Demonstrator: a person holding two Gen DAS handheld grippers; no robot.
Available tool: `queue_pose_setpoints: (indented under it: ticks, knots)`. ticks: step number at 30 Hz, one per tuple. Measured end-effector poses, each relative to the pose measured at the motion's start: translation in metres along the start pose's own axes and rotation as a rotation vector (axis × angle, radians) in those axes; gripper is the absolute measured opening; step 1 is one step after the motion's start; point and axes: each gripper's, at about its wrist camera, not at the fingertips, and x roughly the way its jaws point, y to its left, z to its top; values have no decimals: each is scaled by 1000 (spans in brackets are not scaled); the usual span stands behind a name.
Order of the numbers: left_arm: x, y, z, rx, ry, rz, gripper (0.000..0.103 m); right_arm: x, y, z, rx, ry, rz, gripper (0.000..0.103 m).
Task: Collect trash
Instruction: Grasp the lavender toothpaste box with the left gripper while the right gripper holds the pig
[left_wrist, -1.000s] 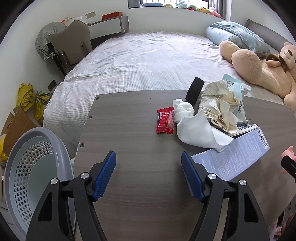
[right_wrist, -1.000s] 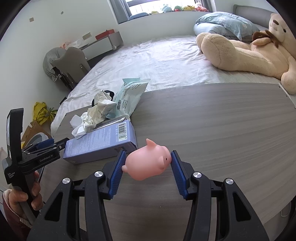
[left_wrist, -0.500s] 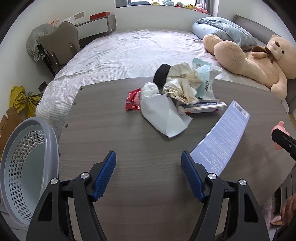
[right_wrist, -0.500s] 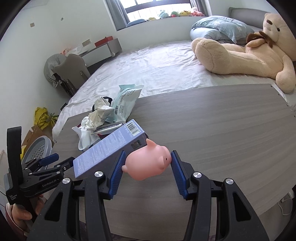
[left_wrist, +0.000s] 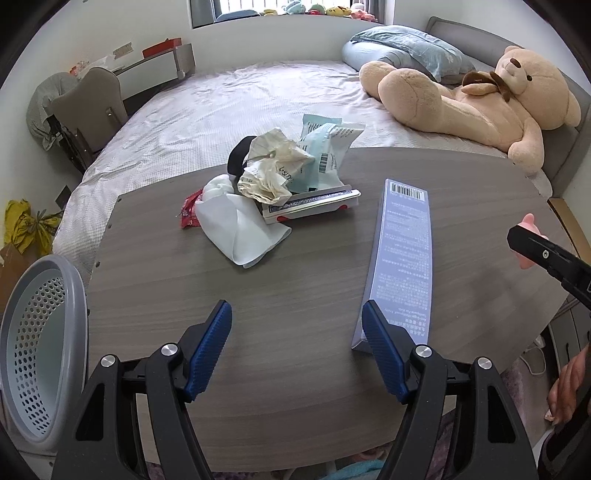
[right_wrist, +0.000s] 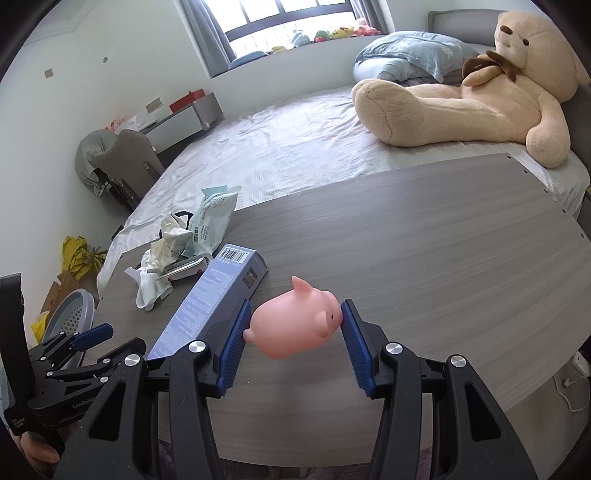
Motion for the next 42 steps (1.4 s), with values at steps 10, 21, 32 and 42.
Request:
queue_pose_setpoints:
  ticks: [10, 21, 32, 42]
  knots:
    - [2, -32, 22, 44, -9, -57, 70, -5, -23, 3, 41, -13, -13, 49]
    - [42, -62, 35, 101, 51, -80, 70, -3, -43, 3, 77, -8, -29, 49]
    - [59, -68, 37, 89, 91, -120, 52, 1, -47, 2, 84, -1, -35, 49]
    - [42, -54, 32, 35, 61, -137, 43, 1, -37, 1, 59, 9, -23, 49]
